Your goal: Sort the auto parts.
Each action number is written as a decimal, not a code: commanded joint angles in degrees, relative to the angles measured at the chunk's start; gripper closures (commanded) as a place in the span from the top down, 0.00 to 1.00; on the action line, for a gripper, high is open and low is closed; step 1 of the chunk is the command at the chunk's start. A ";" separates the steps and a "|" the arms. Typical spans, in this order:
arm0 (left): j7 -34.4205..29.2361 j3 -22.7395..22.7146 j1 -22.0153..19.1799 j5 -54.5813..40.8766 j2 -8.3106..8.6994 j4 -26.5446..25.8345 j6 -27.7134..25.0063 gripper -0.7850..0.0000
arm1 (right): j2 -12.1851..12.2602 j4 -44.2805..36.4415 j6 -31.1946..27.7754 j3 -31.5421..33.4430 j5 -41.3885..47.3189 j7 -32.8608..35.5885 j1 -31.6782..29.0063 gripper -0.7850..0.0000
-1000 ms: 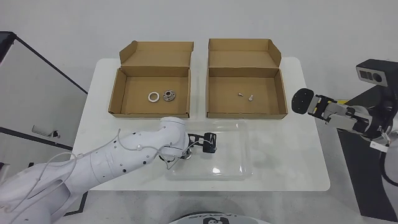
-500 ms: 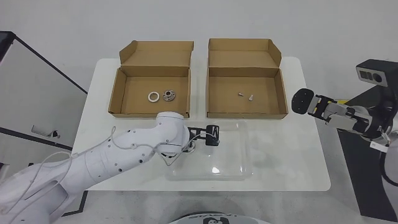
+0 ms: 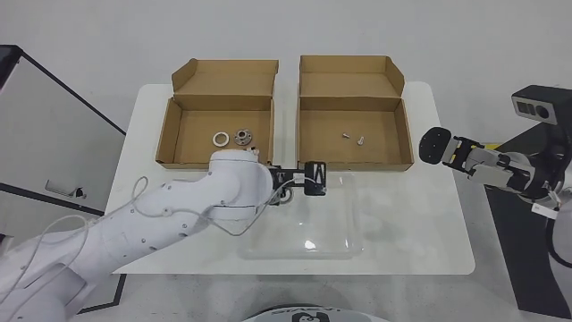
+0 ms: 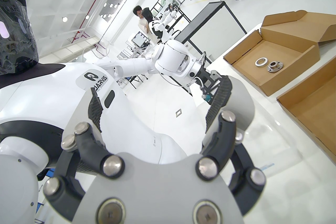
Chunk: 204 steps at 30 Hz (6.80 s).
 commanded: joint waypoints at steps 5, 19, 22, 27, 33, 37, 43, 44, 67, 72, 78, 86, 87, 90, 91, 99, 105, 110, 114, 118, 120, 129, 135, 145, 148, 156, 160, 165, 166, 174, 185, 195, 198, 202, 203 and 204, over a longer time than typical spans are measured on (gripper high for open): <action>1.08 -3.37 -0.71 -1.31 0.10 -2.76 1.72 0.00 | 0.00 0.00 0.00 0.00 0.00 -0.01 0.00 1.00; 13.88 -15.31 7.24 1.87 2.36 -6.99 9.56 0.00 | 0.00 0.00 0.00 0.00 0.00 -0.01 0.00 1.00; 18.32 -19.25 10.53 1.40 3.15 -7.78 10.72 0.00 | 0.00 0.00 0.00 0.00 0.00 -0.01 0.00 1.00; 21.18 -25.22 15.92 1.11 4.58 -9.10 9.47 0.00 | 0.00 0.00 0.00 0.00 0.00 -0.01 0.00 1.00; 22.99 -32.97 21.93 1.25 6.17 -11.16 7.41 0.00 | 0.00 0.00 0.00 0.00 0.00 -0.01 0.00 1.00; 26.77 -38.60 25.91 -2.71 6.80 -12.04 7.82 0.00 | 0.00 0.00 0.00 0.00 0.00 -0.01 0.00 1.00; 32.51 -46.07 31.78 -13.11 7.31 -12.66 7.50 0.00 | 0.00 0.00 0.00 0.00 0.00 -0.01 0.00 1.00; 33.51 -46.99 32.72 -14.54 7.36 -12.86 7.06 0.00 | 0.00 0.00 0.00 0.00 0.00 -0.01 0.00 1.00; 62.11 -48.96 40.63 -41.90 5.24 -8.92 -3.79 0.00 | 0.00 0.00 0.00 0.00 0.00 -0.01 0.00 1.00; 63.83 -48.55 40.35 -48.26 4.75 -8.43 -6.08 0.00 | 0.00 0.00 0.00 0.00 0.00 -0.01 0.00 1.00; 65.74 -48.10 40.68 -53.14 4.16 -8.33 -10.41 0.00 | 0.00 0.00 0.00 0.00 0.00 -0.01 0.00 1.00; 67.10 -48.30 41.79 -57.63 3.52 -10.15 -14.44 0.00 | 0.00 0.00 0.00 0.00 0.00 -0.01 0.00 1.00; 67.50 -48.29 42.01 -58.56 3.43 -10.21 -15.10 0.00 | 0.00 0.00 0.00 0.00 0.00 -0.01 0.00 1.00; 68.53 -48.06 42.46 -60.66 3.11 -10.36 -16.42 0.00 | 0.00 0.00 0.00 0.00 0.00 -0.01 0.00 1.00; 68.86 -48.11 42.44 -60.99 3.00 -10.34 -16.92 0.00 | 0.00 0.00 0.00 0.00 0.00 -0.01 0.00 1.00; 68.80 -49.58 43.11 -62.97 2.42 -10.80 -20.70 0.00 | 0.00 0.00 0.00 0.00 0.00 -0.01 0.00 1.00; 66.90 -51.68 44.64 -55.60 2.14 -11.82 -17.51 0.00 | 0.00 0.00 0.00 0.00 0.00 -0.01 0.00 1.00; 63.45 -53.33 45.53 -45.53 2.04 -13.60 -13.66 0.00 | 0.00 0.00 0.00 0.00 0.00 -0.01 0.00 1.00; 62.56 -53.40 46.09 -41.42 1.88 -16.06 -11.72 0.00 | 0.00 0.00 0.00 0.00 0.00 -0.01 0.00 1.00; 64.47 -53.23 46.40 -43.98 1.59 -16.42 -12.37 0.00 | 0.00 0.00 0.00 0.00 0.00 -0.01 0.00 1.00; 65.58 -53.19 46.56 -46.74 1.46 -16.37 -13.05 0.00 | 0.00 0.00 0.00 0.00 0.00 -0.01 0.00 1.00; 69.10 -53.13 47.23 -61.51 0.94 -15.88 -21.09 0.00 | 0.00 0.00 0.00 0.00 0.00 -0.01 0.00 1.00; 68.93 -53.35 47.08 -67.62 0.64 -15.42 -25.85 0.00 | 0.00 0.00 0.00 0.00 0.00 -0.01 0.00 1.00; 65.08 -55.78 47.89 -66.47 0.30 -14.67 -26.59 0.00 | 0.00 0.00 0.00 0.00 0.00 -0.01 0.00 1.00; 64.59 -56.81 48.39 -63.28 0.11 -14.94 -23.88 0.00 | 0.00 0.00 0.00 0.00 0.00 -0.01 0.00 1.00; 63.60 -57.05 48.69 -57.56 -0.39 -15.90 -17.35 0.00 | 0.00 0.00 0.00 0.00 0.00 -0.01 0.00 1.00; 63.59 -56.70 48.46 -58.57 -0.60 -15.82 -17.62 0.00 | 0.00 0.00 0.00 0.00 0.00 -0.01 0.00 1.00; 63.65 -56.71 48.12 -62.40 -0.81 -15.35 -19.13 0.00 | 0.00 0.00 0.00 0.00 0.00 -0.01 0.00 1.00; 63.42 -56.85 48.00 -62.99 -0.83 -15.19 -19.38 0.00 | 0.00 0.00 0.00 0.00 0.00 -0.01 0.00 1.00; 62.05 -57.81 47.17 -68.73 -1.03 -14.08 -20.42 0.00 | 0.00 0.00 0.00 0.00 0.00 -0.01 0.00 1.00; 58.80 -57.02 45.31 -70.02 -1.47 -11.72 -21.07 0.00 | 0.00 0.00 0.00 0.00 0.00 -0.01 0.00 1.00; 57.23 -56.14 44.29 -62.27 -1.98 -7.92 -14.20 0.00 | 0.00 0.00 0.00 0.00 0.00 -0.01 0.00 1.00; 56.50 -56.12 43.68 -56.84 -2.09 -7.30 -10.70 0.00 | 0.00 0.00 0.00 0.00 0.00 -0.01 0.00 1.00; 56.97 -55.50 42.84 -49.78 -2.33 -6.83 -4.44 0.00 | 0.00 0.00 0.00 0.00 0.00 -0.01 0.00 1.00; 57.23 -55.20 42.55 -48.62 -2.41 -6.81 -3.13 0.00 | 0.00 0.00 0.00 0.00 0.00 -0.01 0.00 1.00; 57.62 -54.93 42.25 -47.82 -2.49 -6.60 -2.16 0.00 | 0.00 0.00 0.00 0.00 0.00 -0.01 0.00 1.00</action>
